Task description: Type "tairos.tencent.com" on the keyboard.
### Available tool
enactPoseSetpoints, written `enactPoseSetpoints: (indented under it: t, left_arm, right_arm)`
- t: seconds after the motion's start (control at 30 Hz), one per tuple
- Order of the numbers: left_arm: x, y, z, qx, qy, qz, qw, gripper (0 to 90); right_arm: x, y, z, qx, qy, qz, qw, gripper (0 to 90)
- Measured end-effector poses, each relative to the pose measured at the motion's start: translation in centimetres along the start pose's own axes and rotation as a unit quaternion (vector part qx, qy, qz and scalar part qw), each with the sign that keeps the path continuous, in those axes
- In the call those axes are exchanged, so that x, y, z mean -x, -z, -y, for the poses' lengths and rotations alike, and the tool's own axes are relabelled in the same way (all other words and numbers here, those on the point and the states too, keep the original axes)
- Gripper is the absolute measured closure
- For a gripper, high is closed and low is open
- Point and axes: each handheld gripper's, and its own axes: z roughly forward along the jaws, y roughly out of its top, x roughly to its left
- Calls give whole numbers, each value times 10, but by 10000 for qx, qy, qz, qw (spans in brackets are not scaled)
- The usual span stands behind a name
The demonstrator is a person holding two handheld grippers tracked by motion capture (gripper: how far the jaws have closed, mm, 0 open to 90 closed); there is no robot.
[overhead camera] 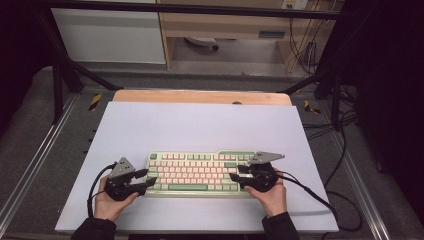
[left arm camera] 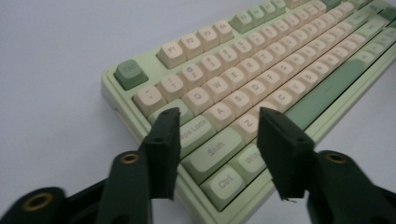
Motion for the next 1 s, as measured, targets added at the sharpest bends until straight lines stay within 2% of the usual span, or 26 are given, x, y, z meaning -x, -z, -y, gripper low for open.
enactPoseSetpoints:
  t: [0.13,0.23,0.33,0.47,0.63,0.8,1.0]
  left_arm:
    - [-6,2,5,-88,20,-42,10000,321]
    - [-9,3,8,-86,86,18,9999,262]
    - [-11,5,9,-59,63,69,9999,219]
    - [-10,6,13,-76,-77,96,9999,139]
    - [-14,7,20,-106,-88,103,9999,91]
    - [-19,12,27,-105,-43,94,9999,75]
    - [-21,13,30,-116,-31,96,9999,72]
  right_arm:
    - [14,14,14,89,-193,161,9996,255]
    - [24,23,26,149,-195,287,9993,196]
    - [33,29,37,151,-336,276,9989,123]
    - [42,36,51,118,-434,307,9985,70]
    - [50,39,67,-71,-526,239,9983,34]
    - [52,41,76,-112,-596,160,9980,15]
    - [52,43,78,-48,-572,144,9982,4]
